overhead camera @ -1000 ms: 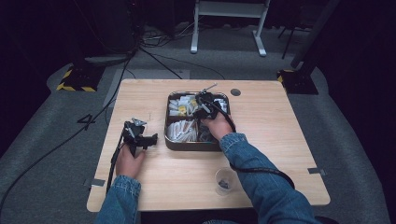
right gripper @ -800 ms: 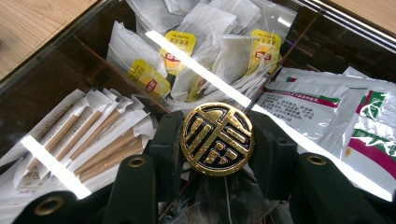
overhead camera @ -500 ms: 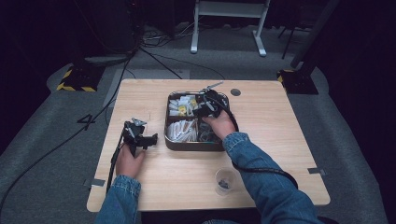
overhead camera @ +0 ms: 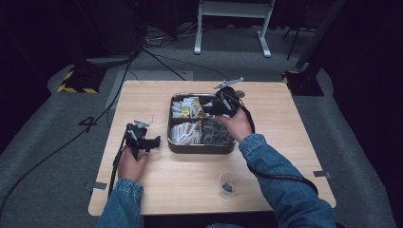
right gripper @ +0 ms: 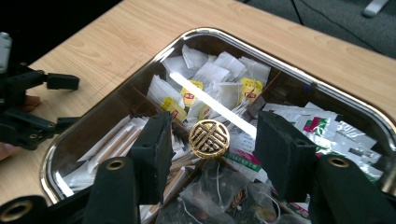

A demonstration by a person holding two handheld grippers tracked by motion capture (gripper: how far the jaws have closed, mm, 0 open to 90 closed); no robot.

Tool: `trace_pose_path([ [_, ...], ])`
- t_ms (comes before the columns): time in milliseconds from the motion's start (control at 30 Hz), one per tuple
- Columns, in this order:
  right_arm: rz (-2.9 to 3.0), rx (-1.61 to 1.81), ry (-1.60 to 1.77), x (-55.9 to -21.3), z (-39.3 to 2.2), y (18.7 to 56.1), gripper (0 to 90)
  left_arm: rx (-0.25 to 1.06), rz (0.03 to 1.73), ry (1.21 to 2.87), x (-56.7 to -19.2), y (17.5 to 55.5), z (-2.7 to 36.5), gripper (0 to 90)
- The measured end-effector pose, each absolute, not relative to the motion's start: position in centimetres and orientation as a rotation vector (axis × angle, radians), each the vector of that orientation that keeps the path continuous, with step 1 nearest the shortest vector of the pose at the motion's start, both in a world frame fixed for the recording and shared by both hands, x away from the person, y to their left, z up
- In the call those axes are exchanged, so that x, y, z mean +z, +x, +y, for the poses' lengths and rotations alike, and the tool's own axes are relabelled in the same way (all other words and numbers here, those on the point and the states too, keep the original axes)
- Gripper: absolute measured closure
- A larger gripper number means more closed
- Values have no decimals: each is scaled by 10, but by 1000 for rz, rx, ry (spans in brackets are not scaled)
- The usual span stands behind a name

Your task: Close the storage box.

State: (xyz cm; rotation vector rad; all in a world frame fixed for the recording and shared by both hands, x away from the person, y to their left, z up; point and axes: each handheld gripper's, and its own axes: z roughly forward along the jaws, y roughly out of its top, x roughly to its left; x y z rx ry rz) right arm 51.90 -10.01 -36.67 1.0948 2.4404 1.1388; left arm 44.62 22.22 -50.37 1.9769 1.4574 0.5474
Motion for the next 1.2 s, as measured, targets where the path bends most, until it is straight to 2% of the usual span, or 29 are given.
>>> trace_pose_path([
  [667, 2304, 1252, 1035, -338, -202, 476, 403, 547, 1456, 1976, -504, 446, 222, 144],
  [1200, 2266, 1171, 1114, -378, -273, 448, 381, 547, 1458, 1976, -504, 447, 222, 144],
])
